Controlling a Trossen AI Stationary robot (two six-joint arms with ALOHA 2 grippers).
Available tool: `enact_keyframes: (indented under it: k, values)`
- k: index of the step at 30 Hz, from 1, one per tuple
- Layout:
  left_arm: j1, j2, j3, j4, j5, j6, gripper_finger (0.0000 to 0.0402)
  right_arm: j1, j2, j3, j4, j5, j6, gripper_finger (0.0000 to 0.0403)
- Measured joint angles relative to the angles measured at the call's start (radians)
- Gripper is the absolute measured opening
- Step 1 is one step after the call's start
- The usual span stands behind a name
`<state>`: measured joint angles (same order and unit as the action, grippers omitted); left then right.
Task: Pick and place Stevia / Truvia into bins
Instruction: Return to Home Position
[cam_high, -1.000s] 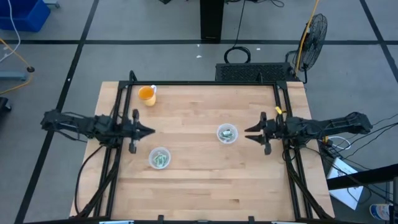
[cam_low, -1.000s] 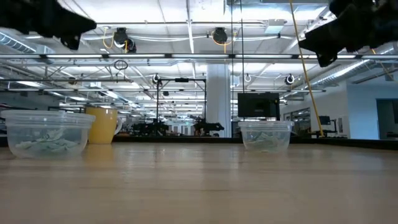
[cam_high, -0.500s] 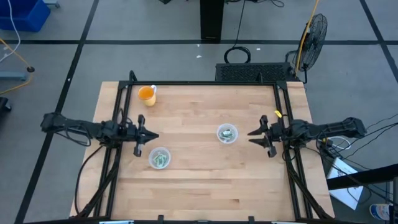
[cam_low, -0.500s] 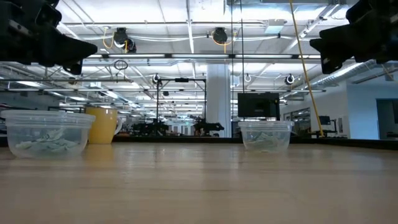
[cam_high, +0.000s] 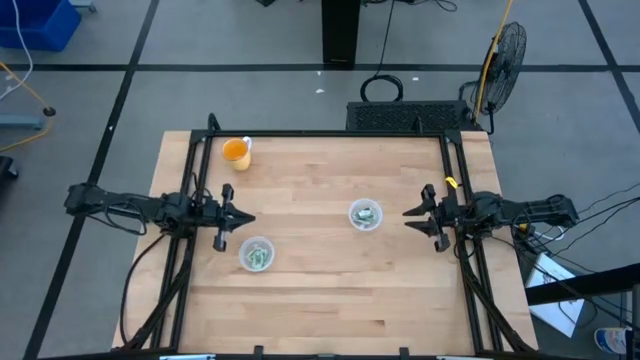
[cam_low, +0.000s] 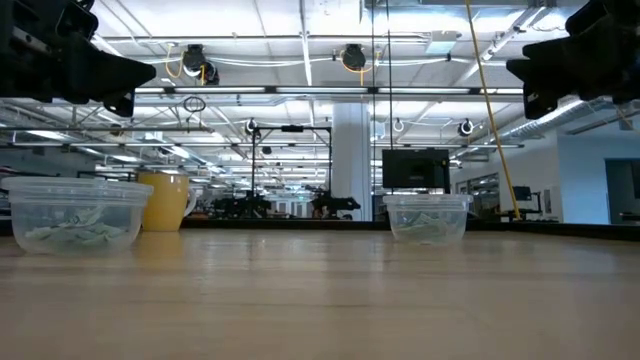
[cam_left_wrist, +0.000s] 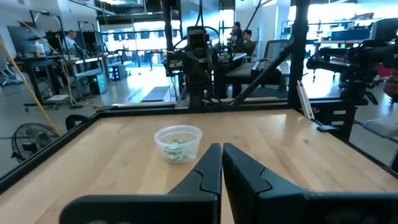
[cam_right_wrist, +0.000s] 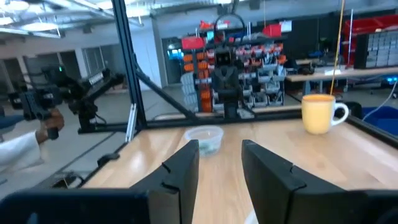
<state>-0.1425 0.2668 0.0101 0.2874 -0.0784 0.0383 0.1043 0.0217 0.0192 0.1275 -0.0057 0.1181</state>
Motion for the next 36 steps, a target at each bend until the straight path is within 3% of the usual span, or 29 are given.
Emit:
enact_keyframes:
  k: [8, 14, 21, 36]
  values:
    - [0.0, 0.005, 0.0, -0.065, 0.0, 0.005, 0.0019, 0.0, -0.002, -0.001, -0.012, -0.002, -0.007, 0.0114]
    - [0.0, 0.009, 0.0, -0.137, 0.0, -0.077, 0.0019, 0.0, 0.001, -0.002, -0.037, 0.001, 0.047, 0.0114]
    - [0.0, 0.009, 0.0, -0.135, -0.001, -0.181, 0.0019, 0.0, 0.001, -0.003, -0.035, 0.002, 0.105, 0.0114]
    - [0.0, 0.009, 0.0, -0.134, -0.001, -0.178, 0.0019, 0.0, 0.001, -0.004, -0.035, 0.004, 0.106, 0.0114]
